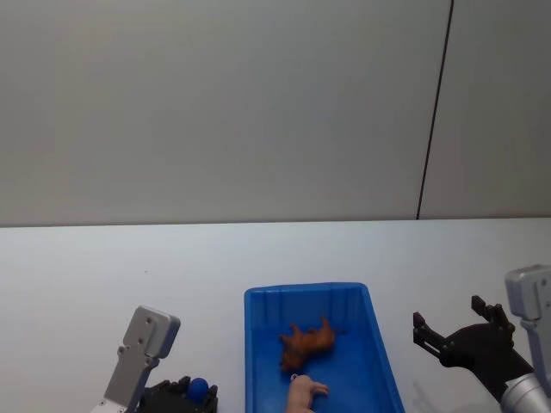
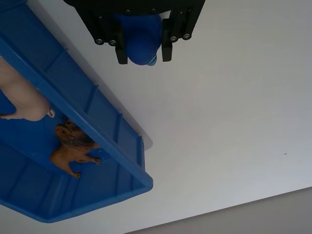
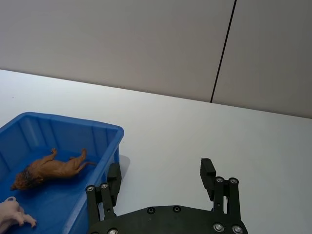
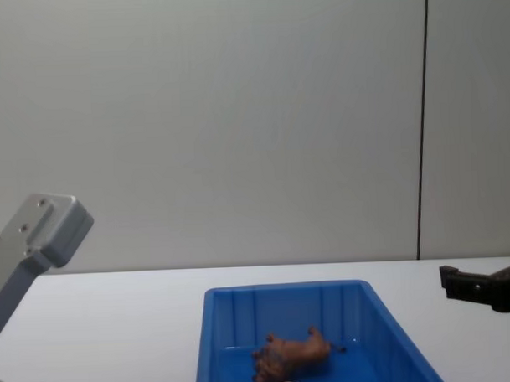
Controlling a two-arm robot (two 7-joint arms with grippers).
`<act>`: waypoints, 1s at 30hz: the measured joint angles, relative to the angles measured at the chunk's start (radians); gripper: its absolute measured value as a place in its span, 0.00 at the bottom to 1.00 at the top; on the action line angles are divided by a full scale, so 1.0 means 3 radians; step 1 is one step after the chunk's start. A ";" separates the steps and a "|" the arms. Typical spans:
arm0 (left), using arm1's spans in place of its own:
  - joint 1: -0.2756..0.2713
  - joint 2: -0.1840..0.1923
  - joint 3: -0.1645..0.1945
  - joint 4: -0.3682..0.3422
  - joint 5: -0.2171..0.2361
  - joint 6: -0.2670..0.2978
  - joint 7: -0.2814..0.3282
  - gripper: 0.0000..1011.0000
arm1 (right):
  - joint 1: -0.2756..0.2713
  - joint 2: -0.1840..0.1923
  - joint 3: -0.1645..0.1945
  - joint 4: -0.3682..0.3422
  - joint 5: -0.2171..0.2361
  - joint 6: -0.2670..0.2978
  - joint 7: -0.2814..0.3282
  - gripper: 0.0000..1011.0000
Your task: Pick up the two dolls from the table and place them into the box.
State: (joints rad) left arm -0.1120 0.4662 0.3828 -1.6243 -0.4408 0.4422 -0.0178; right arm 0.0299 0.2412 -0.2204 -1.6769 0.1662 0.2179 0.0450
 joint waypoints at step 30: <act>0.0017 0.0042 -0.0067 -0.0319 0.0189 -0.0531 -0.0110 0.20 | 0.0000 0.0000 0.0000 0.0000 0.0000 0.0000 0.0000 0.99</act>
State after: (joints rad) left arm -0.1068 0.4787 0.3625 -1.7201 -0.3839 0.2829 -0.0509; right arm 0.0299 0.2411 -0.2204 -1.6769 0.1662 0.2180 0.0450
